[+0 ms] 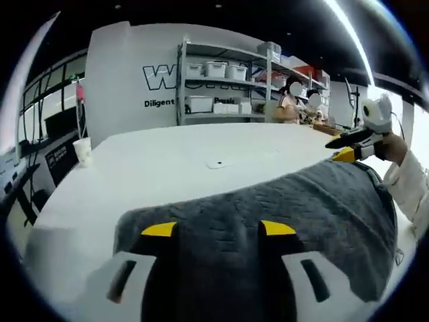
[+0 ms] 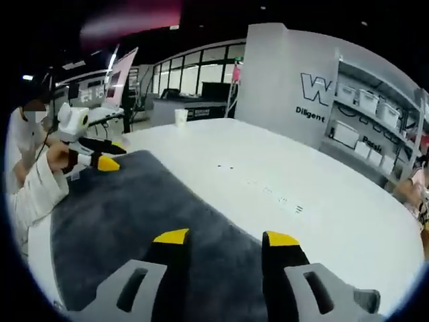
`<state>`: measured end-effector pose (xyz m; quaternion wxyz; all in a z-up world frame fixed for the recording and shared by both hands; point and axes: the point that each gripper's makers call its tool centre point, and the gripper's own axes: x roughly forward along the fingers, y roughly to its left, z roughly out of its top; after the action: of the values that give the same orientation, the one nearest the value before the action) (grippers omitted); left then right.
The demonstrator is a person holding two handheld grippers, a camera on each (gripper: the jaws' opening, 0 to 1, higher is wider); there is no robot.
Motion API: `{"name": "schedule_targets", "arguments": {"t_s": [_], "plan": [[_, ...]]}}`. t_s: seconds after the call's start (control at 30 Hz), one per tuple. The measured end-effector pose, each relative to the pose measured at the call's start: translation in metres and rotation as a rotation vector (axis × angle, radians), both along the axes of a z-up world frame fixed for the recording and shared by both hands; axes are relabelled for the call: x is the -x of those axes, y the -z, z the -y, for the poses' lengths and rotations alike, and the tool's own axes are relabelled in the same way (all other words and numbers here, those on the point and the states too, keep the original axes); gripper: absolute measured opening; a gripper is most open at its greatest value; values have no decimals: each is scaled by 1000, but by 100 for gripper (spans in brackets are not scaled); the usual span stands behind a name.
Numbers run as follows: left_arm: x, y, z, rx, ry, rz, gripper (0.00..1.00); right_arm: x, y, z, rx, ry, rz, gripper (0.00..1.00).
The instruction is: Open the folded towel by lifting each exposed corner and separating the folded layers until the towel lies flat within the target outline without major curled edges
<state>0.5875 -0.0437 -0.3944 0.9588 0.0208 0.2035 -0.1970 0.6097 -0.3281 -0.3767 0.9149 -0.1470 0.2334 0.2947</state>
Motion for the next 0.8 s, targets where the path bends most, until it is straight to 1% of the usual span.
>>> {"name": "schedule_targets", "arguments": {"t_s": [0.03, 0.1, 0.13, 0.17, 0.2, 0.23, 0.3, 0.4, 0.43, 0.5, 0.53, 0.57, 0.6, 0.67, 0.8], "plan": [[0, 3, -2, -11, -5, -7, 42, -2, 11, 1, -8, 14, -32, 37], [-2, 9, -10, -63, -26, -15, 39, -4, 21, -1, -38, 21, -54, 33], [-3, 12, -14, -86, -38, -13, 37, -5, 25, -2, -43, 23, -65, 29], [-3, 12, -14, -88, -40, -13, 36, -5, 26, -2, -41, 23, -67, 26], [-4, 13, -16, -97, -43, -12, 37, -6, 34, -4, -24, 19, -80, 24], [-6, 14, -17, -101, -47, -4, 38, -5, 37, -4, -6, 4, -77, 23], [-6, 15, -19, -109, -52, -4, 41, -5, 37, -4, -7, 5, -78, 23], [-7, 15, -20, -115, -57, -4, 39, -6, 38, -1, -19, 12, -87, 22], [-8, 18, -26, -123, -79, 0, 38, -7, 40, 1, -30, 18, -96, 22], [-11, 23, -31, -103, -91, -5, 38, -11, 42, 12, 2, 43, -85, 22], [-11, 26, -34, -106, -98, -10, 38, -14, 43, 15, 4, 53, -80, 23], [-13, 28, -35, -108, -98, -12, 40, -14, 43, 15, 0, 42, -74, 24], [-14, 30, -37, -71, -96, -19, 42, -14, 43, 14, -10, 36, -76, 26], [-16, 29, -39, -49, -100, -16, 43, -16, 42, 14, -24, 44, -73, 28], [-20, 24, -45, -56, -104, 16, 42, -17, 43, 14, -19, 34, -62, 29]]}}
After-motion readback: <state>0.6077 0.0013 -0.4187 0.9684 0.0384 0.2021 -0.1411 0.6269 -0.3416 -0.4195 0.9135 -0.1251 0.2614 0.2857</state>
